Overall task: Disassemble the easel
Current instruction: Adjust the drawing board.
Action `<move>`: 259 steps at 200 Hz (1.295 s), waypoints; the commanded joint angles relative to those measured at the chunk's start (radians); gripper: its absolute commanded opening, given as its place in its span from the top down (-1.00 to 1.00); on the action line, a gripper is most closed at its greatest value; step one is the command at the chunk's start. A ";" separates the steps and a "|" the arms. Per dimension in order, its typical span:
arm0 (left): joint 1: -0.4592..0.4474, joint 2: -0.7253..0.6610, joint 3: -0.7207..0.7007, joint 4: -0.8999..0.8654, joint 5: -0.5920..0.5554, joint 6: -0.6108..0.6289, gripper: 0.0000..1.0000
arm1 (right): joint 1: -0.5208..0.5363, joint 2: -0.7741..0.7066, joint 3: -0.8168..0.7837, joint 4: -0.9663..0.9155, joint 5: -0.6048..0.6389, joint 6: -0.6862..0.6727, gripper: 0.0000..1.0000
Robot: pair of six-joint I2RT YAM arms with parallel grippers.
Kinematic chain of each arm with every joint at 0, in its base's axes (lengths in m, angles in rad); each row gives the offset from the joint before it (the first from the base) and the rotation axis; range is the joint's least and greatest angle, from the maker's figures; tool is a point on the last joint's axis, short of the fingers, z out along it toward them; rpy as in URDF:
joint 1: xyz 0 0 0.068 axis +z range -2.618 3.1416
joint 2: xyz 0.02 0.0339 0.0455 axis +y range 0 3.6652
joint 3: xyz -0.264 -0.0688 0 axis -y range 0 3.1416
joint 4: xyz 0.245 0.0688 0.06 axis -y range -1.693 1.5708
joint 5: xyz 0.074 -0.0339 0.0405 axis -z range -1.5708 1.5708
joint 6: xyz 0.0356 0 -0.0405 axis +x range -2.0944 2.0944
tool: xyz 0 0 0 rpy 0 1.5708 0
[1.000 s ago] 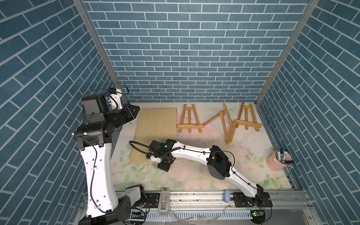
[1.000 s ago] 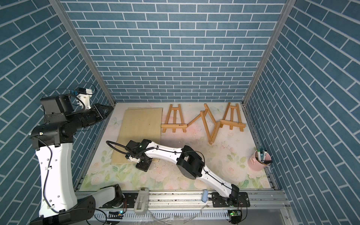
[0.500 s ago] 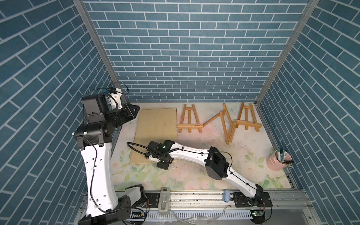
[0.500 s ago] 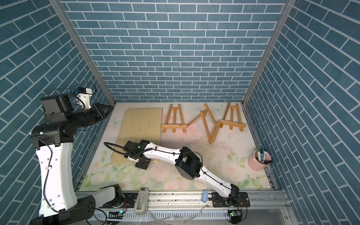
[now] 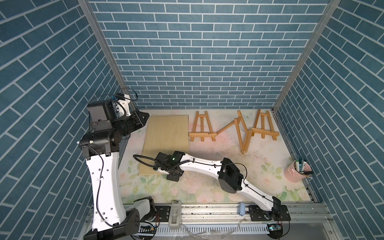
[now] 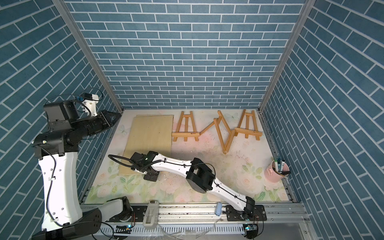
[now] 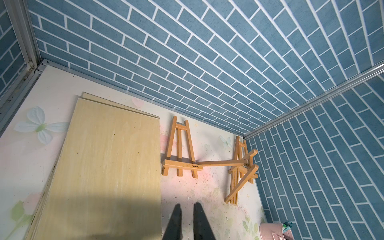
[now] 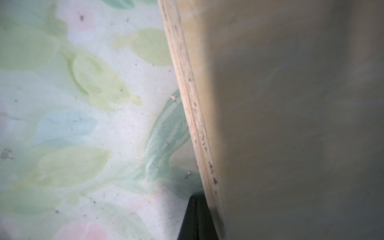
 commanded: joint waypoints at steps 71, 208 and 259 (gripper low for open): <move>-0.004 -0.020 -0.009 -0.023 0.003 0.015 0.71 | -0.027 0.070 0.038 0.021 0.063 -0.045 0.98; -0.004 -0.025 0.002 -0.039 0.003 0.018 0.71 | -0.056 0.090 0.052 0.043 0.105 -0.053 0.98; -0.004 -0.023 -0.011 -0.042 0.000 0.022 0.71 | -0.065 0.095 0.073 0.062 0.126 -0.053 0.98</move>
